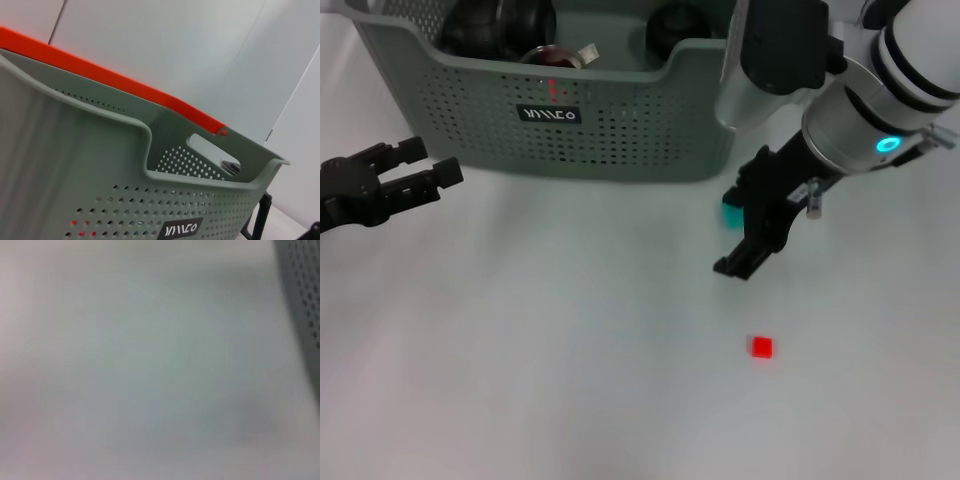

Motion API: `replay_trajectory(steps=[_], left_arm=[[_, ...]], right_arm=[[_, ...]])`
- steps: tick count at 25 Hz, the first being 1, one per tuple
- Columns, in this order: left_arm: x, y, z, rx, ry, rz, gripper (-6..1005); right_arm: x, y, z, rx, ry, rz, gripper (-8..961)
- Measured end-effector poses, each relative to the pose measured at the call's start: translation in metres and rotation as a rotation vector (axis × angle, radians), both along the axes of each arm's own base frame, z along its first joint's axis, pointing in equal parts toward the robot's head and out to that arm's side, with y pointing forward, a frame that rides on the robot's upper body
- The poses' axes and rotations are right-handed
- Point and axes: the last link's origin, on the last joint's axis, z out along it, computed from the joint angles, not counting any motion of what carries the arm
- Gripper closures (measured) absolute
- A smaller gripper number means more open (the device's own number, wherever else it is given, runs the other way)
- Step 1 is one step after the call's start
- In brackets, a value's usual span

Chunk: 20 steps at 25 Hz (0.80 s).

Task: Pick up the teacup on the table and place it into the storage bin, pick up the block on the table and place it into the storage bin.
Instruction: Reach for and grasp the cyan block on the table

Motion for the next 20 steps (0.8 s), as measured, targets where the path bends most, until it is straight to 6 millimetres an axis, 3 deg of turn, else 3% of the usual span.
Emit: replay_trajectory(steps=[20], left_arm=[[-0.004, -0.003, -0.001, 0.012, -0.012, 0.024, 139]], right_arm=[[0.027, 0.027, -0.026, 0.160, 0.033, -0.122, 8]])
